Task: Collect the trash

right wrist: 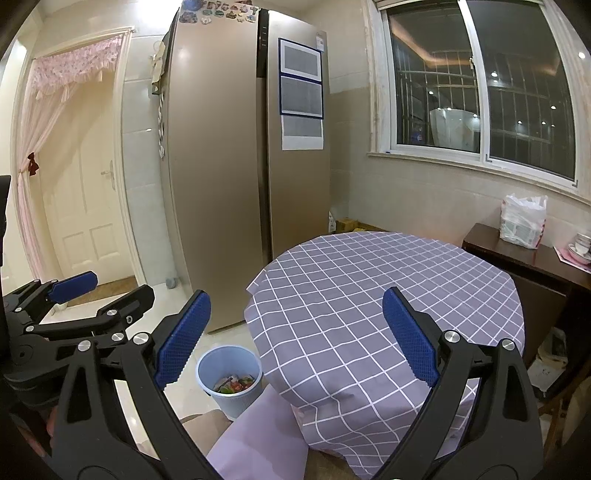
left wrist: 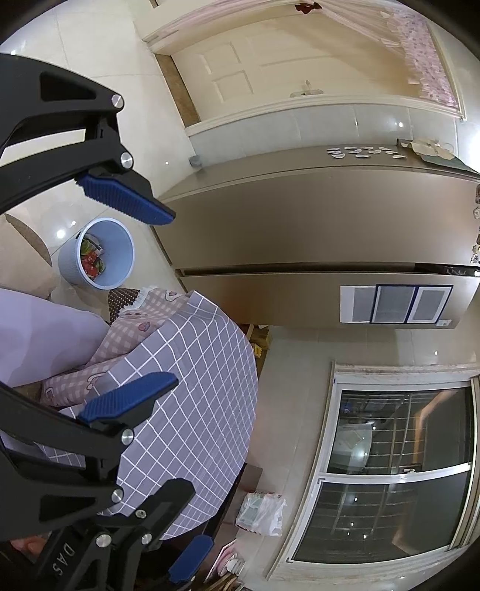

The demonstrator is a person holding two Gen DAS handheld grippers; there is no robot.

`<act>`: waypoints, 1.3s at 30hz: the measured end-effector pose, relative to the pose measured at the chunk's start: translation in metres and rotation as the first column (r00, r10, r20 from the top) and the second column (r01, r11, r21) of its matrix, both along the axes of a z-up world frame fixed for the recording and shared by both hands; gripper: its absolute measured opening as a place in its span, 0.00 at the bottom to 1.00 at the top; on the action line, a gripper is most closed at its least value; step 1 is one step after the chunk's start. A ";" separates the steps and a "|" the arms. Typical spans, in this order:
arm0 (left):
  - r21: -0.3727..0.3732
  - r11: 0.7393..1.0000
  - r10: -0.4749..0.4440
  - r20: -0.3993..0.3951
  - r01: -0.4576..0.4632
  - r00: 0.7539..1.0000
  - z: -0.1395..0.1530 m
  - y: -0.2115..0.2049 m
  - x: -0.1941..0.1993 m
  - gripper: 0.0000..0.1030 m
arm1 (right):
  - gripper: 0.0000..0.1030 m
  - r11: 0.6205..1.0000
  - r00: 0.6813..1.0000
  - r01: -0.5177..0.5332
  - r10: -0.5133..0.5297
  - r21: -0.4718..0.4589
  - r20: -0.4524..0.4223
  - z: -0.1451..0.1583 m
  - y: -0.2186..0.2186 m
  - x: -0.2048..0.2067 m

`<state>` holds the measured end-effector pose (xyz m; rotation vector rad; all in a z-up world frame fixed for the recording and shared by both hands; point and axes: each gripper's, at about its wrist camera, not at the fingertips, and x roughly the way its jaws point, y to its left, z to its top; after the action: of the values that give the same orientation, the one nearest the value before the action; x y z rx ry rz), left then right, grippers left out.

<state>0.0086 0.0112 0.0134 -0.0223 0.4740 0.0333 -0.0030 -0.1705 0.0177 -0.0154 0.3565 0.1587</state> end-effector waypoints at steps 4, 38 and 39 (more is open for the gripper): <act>-0.002 1.000 0.004 0.002 -0.004 1.000 0.000 0.002 -0.001 0.78 | 0.90 1.000 1.000 -0.002 0.002 -0.004 0.003 0.000 0.001 0.000; 0.014 1.000 0.016 0.009 -0.016 1.000 0.000 0.004 -0.003 0.78 | 0.90 1.000 1.000 -0.006 0.006 -0.016 -0.001 0.000 0.004 -0.003; 0.011 1.000 0.014 0.009 -0.014 1.000 0.000 0.004 -0.003 0.78 | 0.90 1.000 1.000 -0.007 0.007 -0.015 -0.002 0.000 0.004 -0.003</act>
<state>0.0055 0.0155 0.0135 -0.0145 0.4646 0.0501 -0.0060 -0.1670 0.0176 -0.0308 0.3594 0.1626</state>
